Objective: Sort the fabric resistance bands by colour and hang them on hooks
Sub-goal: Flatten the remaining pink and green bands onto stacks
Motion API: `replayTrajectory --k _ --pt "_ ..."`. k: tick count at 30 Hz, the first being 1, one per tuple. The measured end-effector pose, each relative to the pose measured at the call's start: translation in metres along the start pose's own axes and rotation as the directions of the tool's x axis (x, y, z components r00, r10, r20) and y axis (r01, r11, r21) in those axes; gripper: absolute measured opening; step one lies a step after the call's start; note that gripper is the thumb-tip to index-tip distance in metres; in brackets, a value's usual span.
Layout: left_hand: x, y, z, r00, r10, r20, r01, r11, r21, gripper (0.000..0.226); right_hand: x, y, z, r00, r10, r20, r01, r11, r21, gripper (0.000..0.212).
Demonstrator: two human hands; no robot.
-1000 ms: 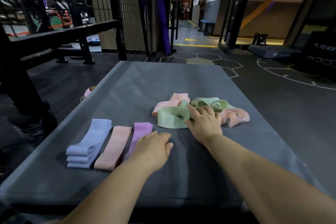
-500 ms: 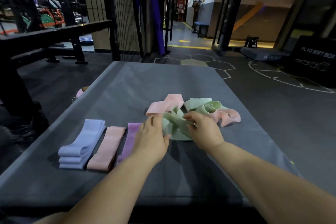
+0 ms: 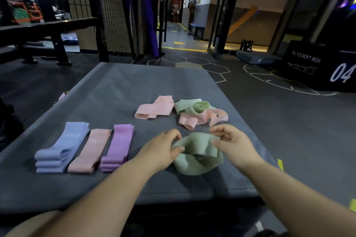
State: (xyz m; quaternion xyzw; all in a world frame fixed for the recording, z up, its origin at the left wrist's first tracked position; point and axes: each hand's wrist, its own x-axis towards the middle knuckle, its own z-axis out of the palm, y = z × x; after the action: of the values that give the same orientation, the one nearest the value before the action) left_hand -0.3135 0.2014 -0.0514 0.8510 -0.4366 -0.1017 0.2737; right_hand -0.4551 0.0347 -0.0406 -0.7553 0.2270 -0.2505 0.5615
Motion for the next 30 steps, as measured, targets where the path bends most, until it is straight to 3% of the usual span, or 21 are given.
replayTrajectory --k 2,5,9,12,15,17,19,23,27,30 --pt "-0.002 0.005 0.006 0.996 0.003 0.085 0.002 0.998 -0.056 0.024 0.000 0.004 -0.011 0.998 0.058 -0.008 -0.058 0.998 0.039 0.030" --pt "-0.003 0.008 0.013 0.994 0.015 0.105 -0.008 0.998 -0.064 0.017 0.003 0.010 -0.022 0.995 0.101 0.005 -0.102 0.995 0.019 0.029" --pt "-0.003 0.008 0.014 0.995 -0.009 0.098 0.012 0.999 -0.031 0.002 0.010 0.017 -0.026 0.990 0.137 0.038 -0.130 0.980 -0.150 0.020" --pt "-0.002 0.007 0.015 0.998 -0.041 0.042 0.042 0.999 -0.007 0.004 0.016 0.021 -0.024 0.988 0.151 0.038 -0.135 0.951 -0.277 0.020" --pt "-0.001 0.006 0.018 0.998 -0.036 -0.045 0.035 0.999 -0.013 0.037 0.017 0.018 -0.020 0.989 0.139 0.058 -0.118 0.954 -0.276 0.015" --pt "-0.002 0.007 0.018 0.996 0.045 -0.073 -0.046 0.999 -0.013 0.064 0.015 0.013 -0.017 0.990 0.112 0.086 -0.086 0.959 -0.269 0.014" --pt "-0.001 0.010 0.019 0.986 0.160 -0.056 -0.158 0.987 0.027 0.077 0.013 0.011 -0.013 0.989 0.082 0.123 -0.046 0.960 -0.275 0.015" --pt "0.006 0.015 0.026 0.958 0.286 0.013 -0.286 0.955 0.076 0.085 0.008 0.008 -0.004 0.980 0.054 0.189 -0.006 0.969 -0.247 0.023" --pt "0.011 0.015 0.032 0.964 0.265 -0.009 -0.262 0.958 0.120 0.074 0.005 0.011 0.004 0.969 0.055 0.242 0.000 0.975 -0.221 0.032" --pt "0.012 0.011 0.033 0.975 0.209 -0.078 -0.209 0.978 0.010 0.075 0.004 0.013 0.003 0.961 0.061 0.269 -0.003 0.977 -0.213 0.038"
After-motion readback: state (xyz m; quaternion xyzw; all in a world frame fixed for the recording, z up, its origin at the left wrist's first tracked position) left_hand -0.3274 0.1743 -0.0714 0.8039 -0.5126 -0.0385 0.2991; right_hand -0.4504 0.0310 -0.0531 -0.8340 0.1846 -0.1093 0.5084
